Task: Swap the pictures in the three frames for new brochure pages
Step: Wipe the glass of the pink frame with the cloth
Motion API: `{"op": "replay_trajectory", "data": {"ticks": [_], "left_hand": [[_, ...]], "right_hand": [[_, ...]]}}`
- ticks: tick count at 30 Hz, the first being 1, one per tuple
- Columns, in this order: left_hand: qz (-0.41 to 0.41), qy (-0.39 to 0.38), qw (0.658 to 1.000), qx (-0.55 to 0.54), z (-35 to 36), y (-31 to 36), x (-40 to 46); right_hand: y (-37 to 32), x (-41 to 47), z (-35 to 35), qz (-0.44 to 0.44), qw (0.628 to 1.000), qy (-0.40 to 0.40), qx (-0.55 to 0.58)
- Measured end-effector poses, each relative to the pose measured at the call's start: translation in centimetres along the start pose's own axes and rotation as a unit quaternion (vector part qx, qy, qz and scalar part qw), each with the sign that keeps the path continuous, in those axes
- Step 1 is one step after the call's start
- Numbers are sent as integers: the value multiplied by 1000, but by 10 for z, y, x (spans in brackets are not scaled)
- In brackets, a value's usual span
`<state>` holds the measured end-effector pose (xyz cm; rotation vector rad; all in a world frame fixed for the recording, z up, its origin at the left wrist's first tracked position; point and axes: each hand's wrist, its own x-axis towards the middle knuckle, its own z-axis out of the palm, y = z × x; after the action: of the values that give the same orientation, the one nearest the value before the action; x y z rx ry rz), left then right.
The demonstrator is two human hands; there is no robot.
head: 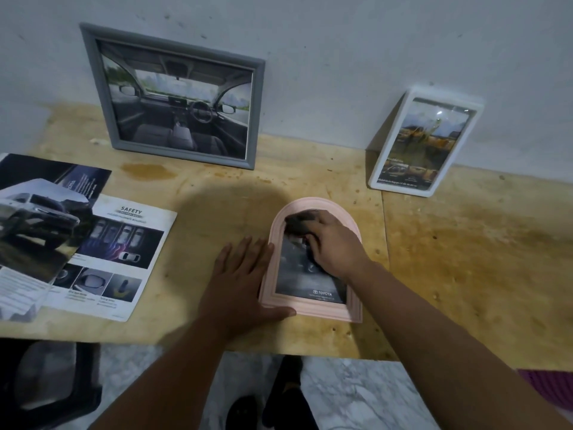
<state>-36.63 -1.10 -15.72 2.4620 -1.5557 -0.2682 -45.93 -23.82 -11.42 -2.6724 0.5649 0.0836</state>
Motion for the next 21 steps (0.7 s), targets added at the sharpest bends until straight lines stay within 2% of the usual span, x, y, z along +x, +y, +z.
{"op": "replay_trajectory", "data": {"ticks": [6,9,11,13,15,16,18,21], "left_hand": [[4,10,1000,-6,2,0,-1],[1,11,1000,-2,2,0,-1],[3,14,1000,0,1,1,-1],[3,17,1000,-3,0,1,-1],[0,11,1000,1,0,1,-1],[-1,7,1000,4,-1,2,-1],[-4,1,1000,8,-1,2,0],[-7,3,1000,6,-2,2,-1]], "right_hand": [[-23,-56,5,-96,993,-73,-8],[-25,-74,-4,-122,978,-161,55],[-19,-62,-22,-108,969,-188,122],[-4,-41,-40,-66,981,-123,134],[18,-23,-48,-8,996,-14,85],[28,-17,-47,19,998,11,51],[35,-18,-38,40,999,3,3],[29,-39,-26,5,1000,-11,-1]]}}
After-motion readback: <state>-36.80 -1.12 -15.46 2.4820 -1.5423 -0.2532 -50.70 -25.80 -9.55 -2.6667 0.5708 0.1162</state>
